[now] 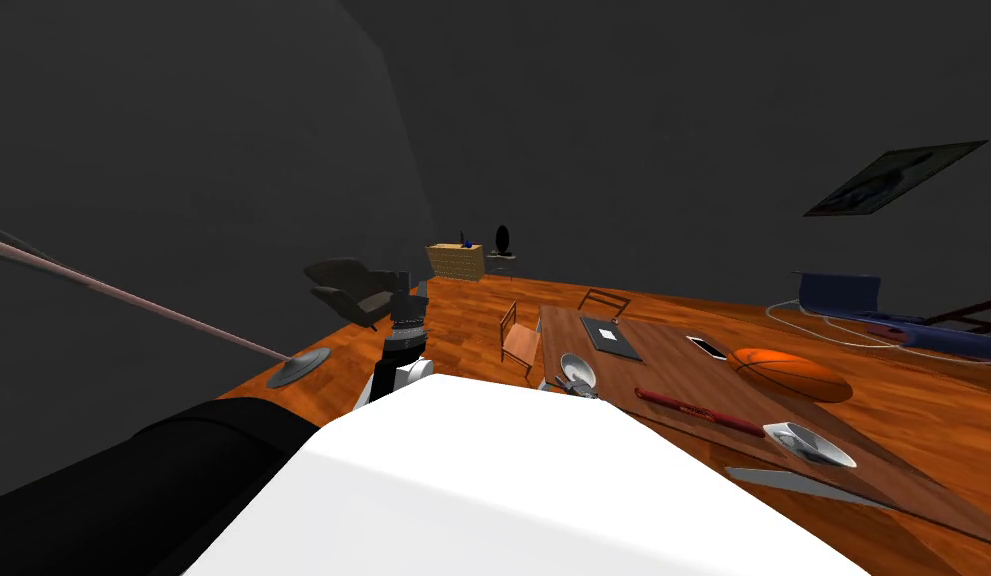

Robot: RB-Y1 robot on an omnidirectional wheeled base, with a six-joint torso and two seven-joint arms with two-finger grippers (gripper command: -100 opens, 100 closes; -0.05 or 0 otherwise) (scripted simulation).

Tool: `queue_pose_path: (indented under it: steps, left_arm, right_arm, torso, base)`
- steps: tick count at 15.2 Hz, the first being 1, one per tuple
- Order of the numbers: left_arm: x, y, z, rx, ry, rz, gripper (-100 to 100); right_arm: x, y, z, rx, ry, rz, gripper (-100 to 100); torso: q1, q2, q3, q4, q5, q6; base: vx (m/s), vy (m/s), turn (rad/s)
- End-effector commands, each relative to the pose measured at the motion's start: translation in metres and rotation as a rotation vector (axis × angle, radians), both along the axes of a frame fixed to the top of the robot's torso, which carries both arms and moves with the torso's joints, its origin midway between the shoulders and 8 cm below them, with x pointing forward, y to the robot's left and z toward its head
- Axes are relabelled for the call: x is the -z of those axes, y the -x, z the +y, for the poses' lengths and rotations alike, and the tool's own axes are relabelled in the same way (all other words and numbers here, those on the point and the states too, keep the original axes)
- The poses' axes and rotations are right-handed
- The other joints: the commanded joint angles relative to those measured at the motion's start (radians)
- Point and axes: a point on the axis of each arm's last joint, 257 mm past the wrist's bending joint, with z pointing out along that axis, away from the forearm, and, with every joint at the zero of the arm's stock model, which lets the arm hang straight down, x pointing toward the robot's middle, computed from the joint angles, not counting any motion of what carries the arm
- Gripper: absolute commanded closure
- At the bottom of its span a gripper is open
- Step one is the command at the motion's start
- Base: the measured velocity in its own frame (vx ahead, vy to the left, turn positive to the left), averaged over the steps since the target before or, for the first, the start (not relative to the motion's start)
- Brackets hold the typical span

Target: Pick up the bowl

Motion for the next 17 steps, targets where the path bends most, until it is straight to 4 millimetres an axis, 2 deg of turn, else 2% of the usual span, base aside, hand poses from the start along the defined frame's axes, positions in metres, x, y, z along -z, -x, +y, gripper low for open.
queue_pose_path:
  steps: [1,3,4,5,8,9,16,17]
  left_arm:
    - [0.000,0.000,0.000,0.000,0.000,0.000,0]
    - [0.000,0.000,0.000,0.000,0.000,0.000,0]
    - [0.000,0.000,0.000,0.000,0.000,0.000,0]
    - [0.000,0.000,0.000,0.000,0.000,0.000,0]
    - [0.000,0.000,0.000,0.000,0.000,0.000,0]
    - [0.000,0.000,0.000,0.000,0.000,0.000,0]
    - [0.000,0.000,0.000,0.000,0.000,0.000,0]
    - [0.000,0.000,0.000,0.000,0.000,0.000,0]
  right_arm:
    - [0.022,0.021,-0.017,-0.044,0.096,0.052,-100]
    - [0.024,0.023,-0.020,-0.041,0.099,0.059,-100]
    - [0.038,0.037,-0.034,-0.074,0.164,0.094,-100]
    - [0.039,0.038,-0.035,-0.072,0.165,0.097,-100]
    - [0.060,0.064,-0.062,-0.140,0.287,0.163,-100]
    - [0.063,0.067,-0.066,-0.136,0.291,0.171,-100]
    - [0.092,0.121,-0.124,-0.263,0.500,0.299,-100]
    - [0.093,0.123,-0.126,-0.260,0.503,0.306,-100]
  torso:
    - [0.000,0.000,0.000,0.000,0.000,0.000]
    - [0.000,-0.001,-0.001,0.000,0.000,0.000]
    - [-0.001,0.000,0.000,0.000,0.000,0.000]
    - [-0.001,0.000,0.000,0.000,0.000,0.000]
    - [-0.001,0.000,0.000,0.000,0.000,0.000]
    - [-0.001,0.000,0.000,0.000,0.000,0.000]
    - [-0.002,-0.001,0.000,0.000,0.000,0.000]
    - [-0.001,-0.001,0.000,0.000,0.000,0.000]
  base:
    - [0.072,0.065,0.140]
    - [0.062,0.044,0.078]
    - [0.049,0.042,0.104]
    - [0.043,0.041,0.100]
    - [0.061,0.043,0.130]
    - [0.071,0.033,0.100]
    - [0.069,0.038,0.108]
    - [0.066,0.040,0.081]
